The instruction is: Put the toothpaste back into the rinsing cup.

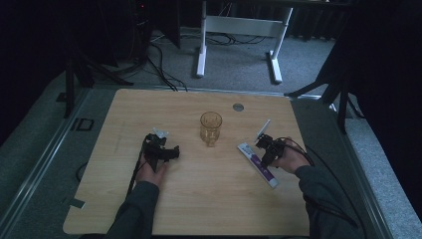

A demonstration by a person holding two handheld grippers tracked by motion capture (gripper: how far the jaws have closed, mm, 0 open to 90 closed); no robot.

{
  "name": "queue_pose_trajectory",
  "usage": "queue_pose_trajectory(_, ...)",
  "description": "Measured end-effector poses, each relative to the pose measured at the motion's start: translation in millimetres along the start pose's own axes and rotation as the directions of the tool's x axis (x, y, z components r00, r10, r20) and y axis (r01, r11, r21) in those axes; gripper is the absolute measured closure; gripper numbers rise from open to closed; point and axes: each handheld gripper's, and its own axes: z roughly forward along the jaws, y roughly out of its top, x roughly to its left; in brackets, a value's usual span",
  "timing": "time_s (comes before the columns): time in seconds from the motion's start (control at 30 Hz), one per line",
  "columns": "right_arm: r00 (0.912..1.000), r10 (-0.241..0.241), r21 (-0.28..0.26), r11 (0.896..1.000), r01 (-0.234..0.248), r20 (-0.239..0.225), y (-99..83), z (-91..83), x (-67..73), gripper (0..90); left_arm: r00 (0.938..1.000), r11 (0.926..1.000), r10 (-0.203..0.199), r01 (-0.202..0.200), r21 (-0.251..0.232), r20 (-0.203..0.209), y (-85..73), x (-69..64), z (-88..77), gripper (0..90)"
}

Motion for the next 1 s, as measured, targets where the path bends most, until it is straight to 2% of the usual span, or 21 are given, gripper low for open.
queue_pose_trajectory(0.6, 0.9986, 0.01, 0.0, 1.0, -0.01, -0.052, 7.2, 6.8, 5.4, 58.8, 1.0, 1.0, 0.0, 0.0, 0.0, 0.0, 0.0, 0.0, 0.0, 12.8)
queue_pose_trajectory(1.0, 0.9979, 0.021, 0.02, 1.0, -0.02, -0.061, 12.3, 14.4, 5.2, 57.5, 1.0, 1.0, 0.0, 0.0, 0.0, 0.0, 0.0, 0.0, 0.0, 12.8)
